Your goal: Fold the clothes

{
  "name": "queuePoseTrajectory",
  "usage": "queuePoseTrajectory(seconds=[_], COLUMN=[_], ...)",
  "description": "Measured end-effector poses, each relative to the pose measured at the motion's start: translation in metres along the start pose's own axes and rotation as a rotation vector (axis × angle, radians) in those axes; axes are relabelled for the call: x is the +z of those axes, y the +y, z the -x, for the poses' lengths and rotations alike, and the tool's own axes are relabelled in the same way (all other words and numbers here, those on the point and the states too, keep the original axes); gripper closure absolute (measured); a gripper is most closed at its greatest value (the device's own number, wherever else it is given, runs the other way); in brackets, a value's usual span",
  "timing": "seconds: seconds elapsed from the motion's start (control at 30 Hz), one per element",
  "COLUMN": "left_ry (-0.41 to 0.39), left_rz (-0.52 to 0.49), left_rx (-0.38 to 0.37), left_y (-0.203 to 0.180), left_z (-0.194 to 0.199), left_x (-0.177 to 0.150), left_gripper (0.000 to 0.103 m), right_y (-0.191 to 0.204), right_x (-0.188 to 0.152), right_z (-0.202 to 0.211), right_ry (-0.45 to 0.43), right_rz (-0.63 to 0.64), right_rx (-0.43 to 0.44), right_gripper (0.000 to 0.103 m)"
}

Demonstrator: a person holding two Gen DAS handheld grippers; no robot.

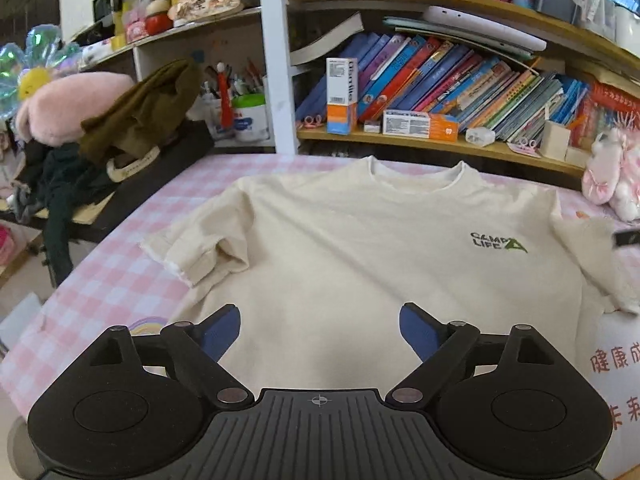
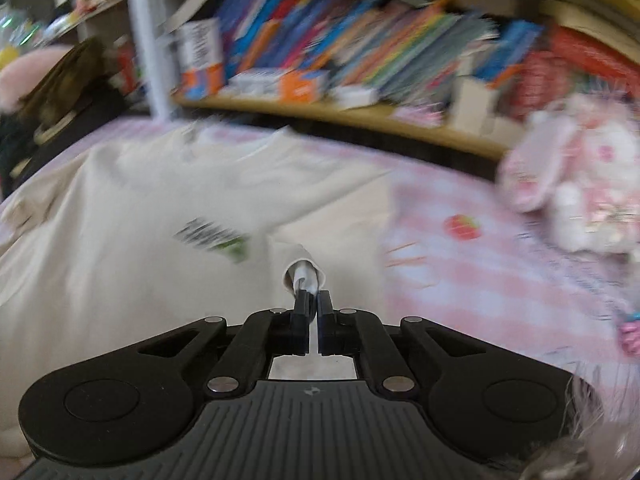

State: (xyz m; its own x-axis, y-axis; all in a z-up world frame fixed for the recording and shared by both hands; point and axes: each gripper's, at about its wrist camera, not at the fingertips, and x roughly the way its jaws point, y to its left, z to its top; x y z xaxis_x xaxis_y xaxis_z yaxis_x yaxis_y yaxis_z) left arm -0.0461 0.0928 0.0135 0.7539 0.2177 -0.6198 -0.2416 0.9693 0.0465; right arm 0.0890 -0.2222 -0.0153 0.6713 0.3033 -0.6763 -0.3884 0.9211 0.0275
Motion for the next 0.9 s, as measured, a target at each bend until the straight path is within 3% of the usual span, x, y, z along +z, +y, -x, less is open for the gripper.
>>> queuePoseTrajectory(seconds=[0.13, 0.3, 0.53, 0.67, 0.7, 0.77, 0.9], left_ry=[0.031, 0.044, 0.075, 0.088, 0.095, 0.112, 0.142], left_rz=[0.041, -0.002, -0.030, -0.018, -0.013, -0.004, -0.020], left_rx=[0.019, 0.025, 0.032, 0.045, 0.047, 0.043, 0.017], left_y=[0.000, -0.007, -0.008, -0.005, -0.005, -0.006, -0.017], left_z=[0.006, 0.014, 0.021, 0.021, 0.020, 0.017, 0.012], left_x=[-0.008, -0.015, -0.022, -0.023, -0.024, -0.025, -0.027], left_gripper=[0.014, 0.014, 0.014, 0.014, 0.014, 0.013, 0.013], right_y=[-0.059, -0.125, -0.152, -0.154, -0.152, -0.143, -0.122], right_x=[0.018, 0.027, 0.018, 0.015, 0.013, 0.006, -0.008], right_z=[0.006, -0.010, -0.036, -0.037, -0.035, -0.031, -0.036], right_ry=[-0.023, 0.026, 0.084, 0.091, 0.082, 0.075, 0.124], right_rz=[-0.065, -0.132, -0.140, -0.216, -0.230, -0.232, -0.172], right_rx=[-0.150, -0.293, -0.351, -0.273, -0.231, -0.179, -0.174], right_gripper=[0.100, 0.100, 0.103, 0.101, 0.095, 0.058, 0.053])
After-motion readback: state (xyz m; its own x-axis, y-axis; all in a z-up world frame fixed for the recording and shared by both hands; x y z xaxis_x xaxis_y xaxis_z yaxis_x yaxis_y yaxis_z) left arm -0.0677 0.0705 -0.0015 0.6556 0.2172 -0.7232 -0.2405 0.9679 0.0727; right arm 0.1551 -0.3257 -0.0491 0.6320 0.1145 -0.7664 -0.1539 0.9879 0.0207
